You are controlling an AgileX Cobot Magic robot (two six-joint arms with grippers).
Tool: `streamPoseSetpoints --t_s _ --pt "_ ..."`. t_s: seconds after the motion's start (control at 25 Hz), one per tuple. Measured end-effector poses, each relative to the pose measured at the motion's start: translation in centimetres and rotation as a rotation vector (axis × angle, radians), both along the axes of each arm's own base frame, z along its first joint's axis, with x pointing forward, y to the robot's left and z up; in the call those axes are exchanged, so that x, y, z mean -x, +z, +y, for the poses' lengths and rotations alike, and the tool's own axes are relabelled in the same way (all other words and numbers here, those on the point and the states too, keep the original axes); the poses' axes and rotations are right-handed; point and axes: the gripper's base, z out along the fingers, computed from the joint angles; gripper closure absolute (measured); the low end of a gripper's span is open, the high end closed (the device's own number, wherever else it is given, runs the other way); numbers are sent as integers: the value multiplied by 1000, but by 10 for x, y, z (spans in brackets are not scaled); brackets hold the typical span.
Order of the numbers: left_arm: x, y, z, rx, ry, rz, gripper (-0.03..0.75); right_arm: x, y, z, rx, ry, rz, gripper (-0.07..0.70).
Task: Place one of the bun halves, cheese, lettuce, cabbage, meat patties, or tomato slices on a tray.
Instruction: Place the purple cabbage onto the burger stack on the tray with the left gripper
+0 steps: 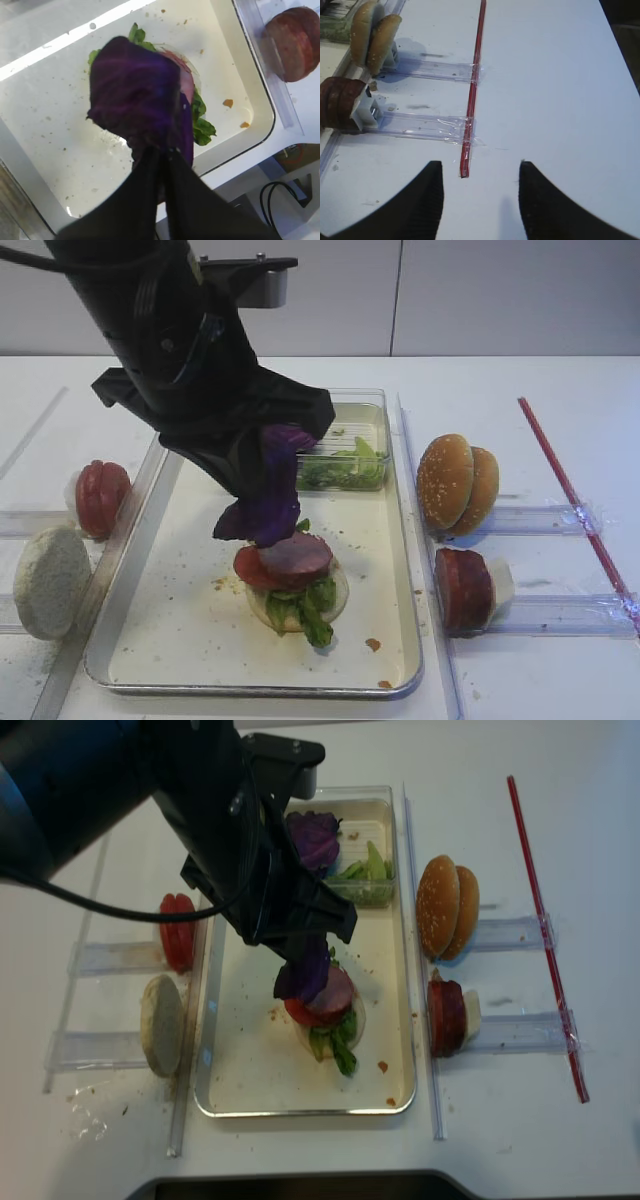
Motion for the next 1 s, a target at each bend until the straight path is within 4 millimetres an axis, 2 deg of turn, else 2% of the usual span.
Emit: streamPoseSetpoints --t_s 0.16,0.56,0.8,1.0 --pt "-2 -5 -2 -5 0 15 714 0 0 0 0 0 0 250" --pt "-17 -40 -16 -46 1 109 714 0 0 0 2 3 0 250" --pt "-18 -42 -18 -38 2 116 714 0 0 0 2 3 0 250" --pt "-23 -54 -23 -46 5 139 714 0 0 0 2 3 0 250"
